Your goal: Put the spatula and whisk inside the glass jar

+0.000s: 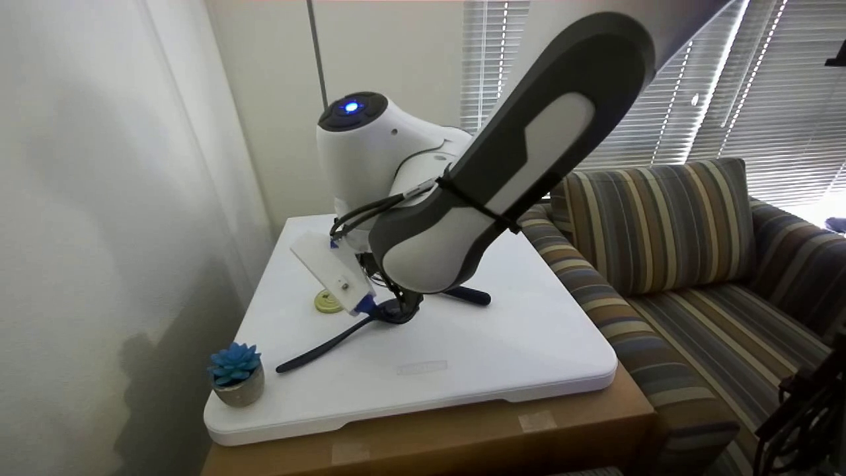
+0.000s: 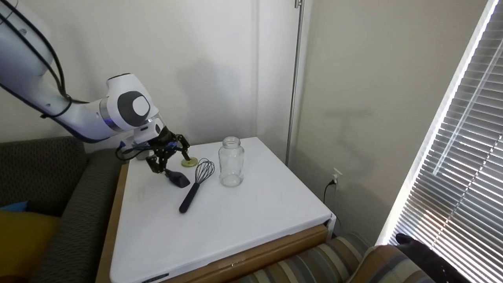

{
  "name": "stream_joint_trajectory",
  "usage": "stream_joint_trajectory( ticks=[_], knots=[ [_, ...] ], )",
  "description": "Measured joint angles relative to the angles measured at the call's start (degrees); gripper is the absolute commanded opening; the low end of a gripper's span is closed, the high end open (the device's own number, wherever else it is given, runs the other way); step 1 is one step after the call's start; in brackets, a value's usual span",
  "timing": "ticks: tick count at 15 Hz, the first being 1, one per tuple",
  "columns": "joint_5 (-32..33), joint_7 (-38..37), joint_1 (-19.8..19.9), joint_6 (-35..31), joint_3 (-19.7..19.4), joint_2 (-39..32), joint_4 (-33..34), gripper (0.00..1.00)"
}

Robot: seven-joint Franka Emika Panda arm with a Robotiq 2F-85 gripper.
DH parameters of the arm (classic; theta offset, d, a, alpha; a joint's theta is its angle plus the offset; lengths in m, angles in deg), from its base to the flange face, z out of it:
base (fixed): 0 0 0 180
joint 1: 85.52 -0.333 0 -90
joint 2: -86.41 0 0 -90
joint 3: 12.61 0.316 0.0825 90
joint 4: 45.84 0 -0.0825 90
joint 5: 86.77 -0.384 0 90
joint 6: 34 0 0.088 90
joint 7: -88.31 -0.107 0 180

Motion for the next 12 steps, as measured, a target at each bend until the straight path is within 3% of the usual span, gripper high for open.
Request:
stream_joint_trajectory(
  ticks=[7,12],
  knots=[
    [-2.65,-0.40,3.99,5.12,1.57,-1.43,1.99,1.00],
    [-8.14,1.38,10.02,3.99,7.06,-1.23,2.41,1.00]
  ],
)
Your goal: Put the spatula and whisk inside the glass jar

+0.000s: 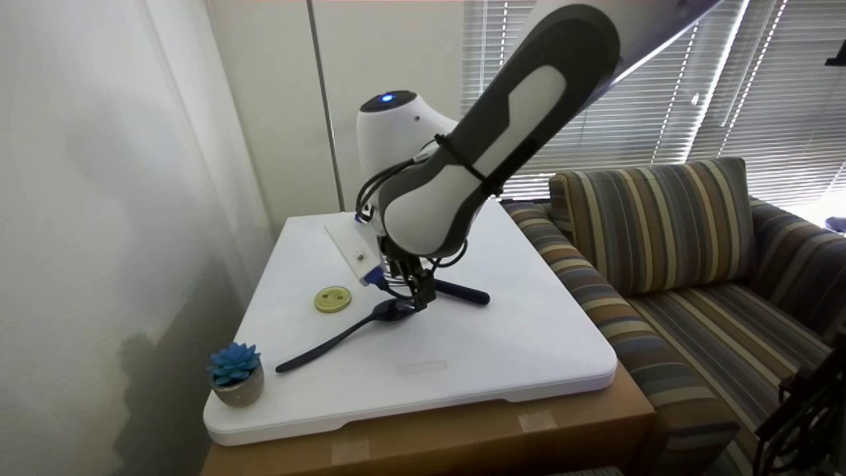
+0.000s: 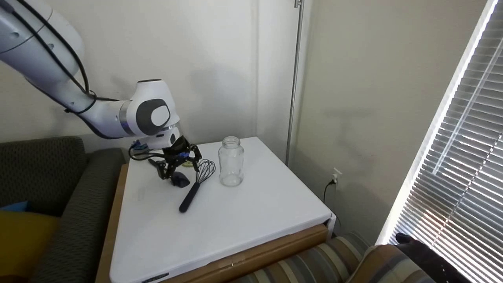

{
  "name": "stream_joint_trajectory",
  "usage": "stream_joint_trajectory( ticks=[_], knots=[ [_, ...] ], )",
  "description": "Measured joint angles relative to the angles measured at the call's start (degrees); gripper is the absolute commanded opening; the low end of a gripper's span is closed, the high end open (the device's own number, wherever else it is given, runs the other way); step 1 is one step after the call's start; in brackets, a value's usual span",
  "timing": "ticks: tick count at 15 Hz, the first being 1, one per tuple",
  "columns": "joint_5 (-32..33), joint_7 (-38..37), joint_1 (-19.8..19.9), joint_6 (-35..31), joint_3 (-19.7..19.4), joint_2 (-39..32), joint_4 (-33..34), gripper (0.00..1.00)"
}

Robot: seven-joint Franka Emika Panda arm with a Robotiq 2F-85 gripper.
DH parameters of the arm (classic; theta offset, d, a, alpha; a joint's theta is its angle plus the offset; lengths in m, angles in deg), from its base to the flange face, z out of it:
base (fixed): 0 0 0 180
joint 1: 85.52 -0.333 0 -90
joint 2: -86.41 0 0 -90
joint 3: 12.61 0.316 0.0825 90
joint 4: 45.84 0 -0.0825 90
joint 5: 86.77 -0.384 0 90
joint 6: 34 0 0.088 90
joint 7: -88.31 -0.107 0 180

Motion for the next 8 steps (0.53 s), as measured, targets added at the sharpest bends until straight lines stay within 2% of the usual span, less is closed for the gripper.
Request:
stream_joint_trajectory(
  ticks=[4,8],
  knots=[
    [-3.87,1.00,2.56,-0.25,2.94,0.03,0.01,1.00],
    [-4.07,-0.81,1.21,-1.30,2.25,0.21,-0.02,1.00]
  ],
)
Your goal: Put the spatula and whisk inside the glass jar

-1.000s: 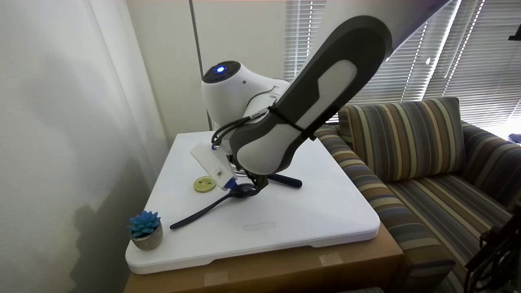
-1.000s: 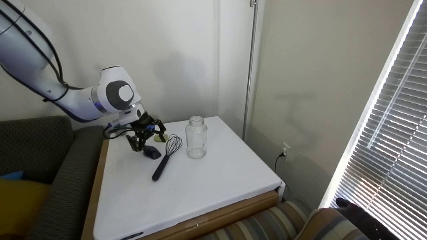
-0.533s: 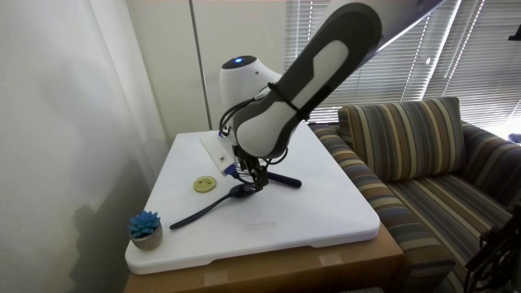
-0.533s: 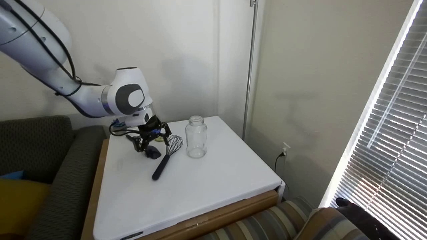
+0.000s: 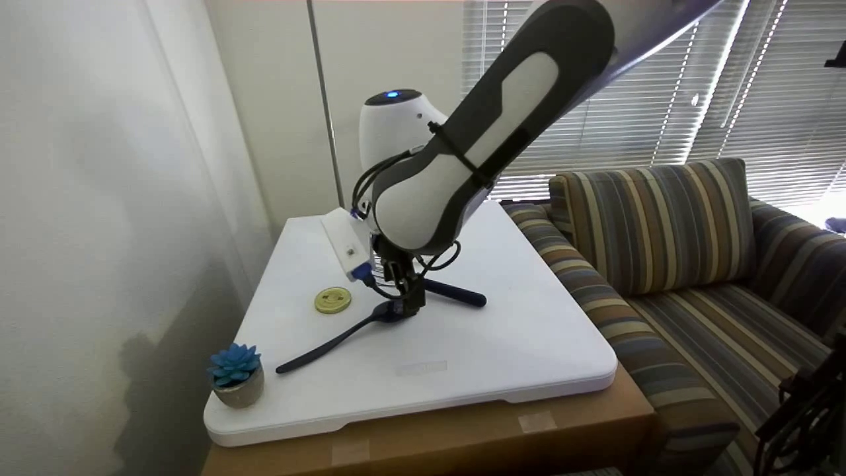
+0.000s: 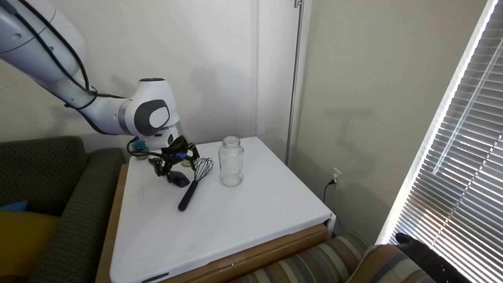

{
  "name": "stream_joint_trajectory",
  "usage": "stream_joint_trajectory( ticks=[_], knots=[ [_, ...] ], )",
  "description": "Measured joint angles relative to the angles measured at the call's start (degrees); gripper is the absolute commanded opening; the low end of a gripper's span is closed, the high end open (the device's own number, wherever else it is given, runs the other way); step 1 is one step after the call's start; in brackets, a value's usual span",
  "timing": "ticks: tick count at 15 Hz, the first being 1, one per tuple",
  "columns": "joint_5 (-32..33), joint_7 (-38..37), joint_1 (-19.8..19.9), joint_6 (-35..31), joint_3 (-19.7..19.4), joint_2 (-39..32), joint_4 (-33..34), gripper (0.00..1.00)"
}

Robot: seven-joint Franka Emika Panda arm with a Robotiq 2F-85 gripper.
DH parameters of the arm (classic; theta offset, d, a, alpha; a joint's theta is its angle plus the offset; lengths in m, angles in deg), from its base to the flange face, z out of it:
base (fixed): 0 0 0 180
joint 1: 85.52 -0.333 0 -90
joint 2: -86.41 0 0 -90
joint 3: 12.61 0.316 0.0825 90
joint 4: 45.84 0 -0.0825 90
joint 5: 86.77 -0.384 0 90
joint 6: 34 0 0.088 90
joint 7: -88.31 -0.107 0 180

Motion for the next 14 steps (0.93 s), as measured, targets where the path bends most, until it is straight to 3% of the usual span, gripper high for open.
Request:
stream_joint_trajectory(
  ticks=[8,14],
  knots=[
    [9.48,-15.54,-13.30,-0.63,-11.40,1.11,-0.32,1.00],
    [14.22,-21.38,-17.48,1.61,-12.97,2.05,-2.50,1.00]
  ],
)
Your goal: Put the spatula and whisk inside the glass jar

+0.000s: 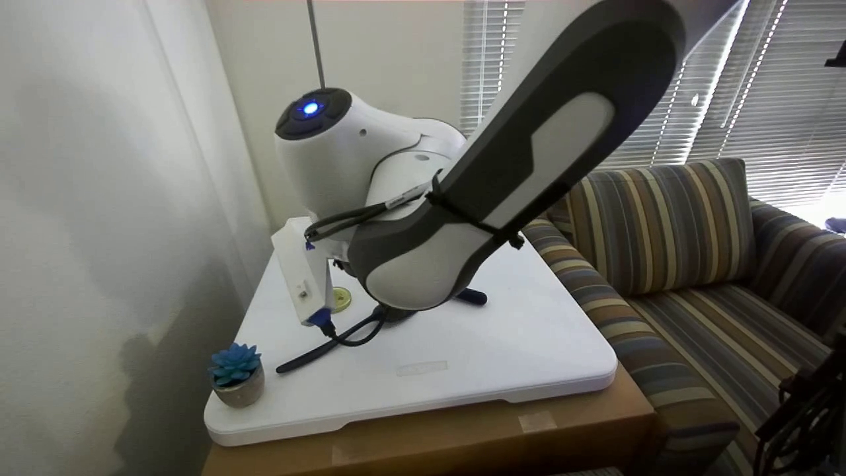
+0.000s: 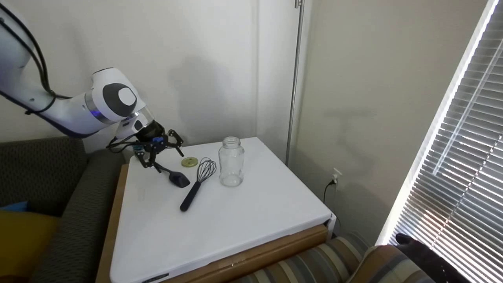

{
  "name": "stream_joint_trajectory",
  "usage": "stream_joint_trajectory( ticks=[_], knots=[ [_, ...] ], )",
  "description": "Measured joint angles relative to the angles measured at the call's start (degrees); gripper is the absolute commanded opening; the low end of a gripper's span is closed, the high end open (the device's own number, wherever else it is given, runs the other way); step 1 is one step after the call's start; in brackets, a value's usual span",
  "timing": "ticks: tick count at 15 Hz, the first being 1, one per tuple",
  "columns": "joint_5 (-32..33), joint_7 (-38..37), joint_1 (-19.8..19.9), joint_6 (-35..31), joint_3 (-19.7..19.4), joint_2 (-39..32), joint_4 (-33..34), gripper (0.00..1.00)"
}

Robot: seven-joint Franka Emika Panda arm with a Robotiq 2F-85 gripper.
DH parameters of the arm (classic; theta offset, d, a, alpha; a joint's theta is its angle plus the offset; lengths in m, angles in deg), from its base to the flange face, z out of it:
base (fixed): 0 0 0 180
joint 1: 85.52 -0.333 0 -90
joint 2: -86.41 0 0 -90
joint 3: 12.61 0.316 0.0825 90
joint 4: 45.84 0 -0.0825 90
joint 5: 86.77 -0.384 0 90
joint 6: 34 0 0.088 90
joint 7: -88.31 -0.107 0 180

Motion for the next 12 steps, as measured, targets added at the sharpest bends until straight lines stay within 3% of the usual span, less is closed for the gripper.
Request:
stream_joint_trajectory(
  ticks=[6,12],
  knots=[
    [3.49,-4.62,-1.93,-0.03,-0.17,-0.11,-2.71,1.00],
    [-3.47,-4.57,-6.41,-0.15,-5.63,-2.19,-3.37,1.00]
  ],
)
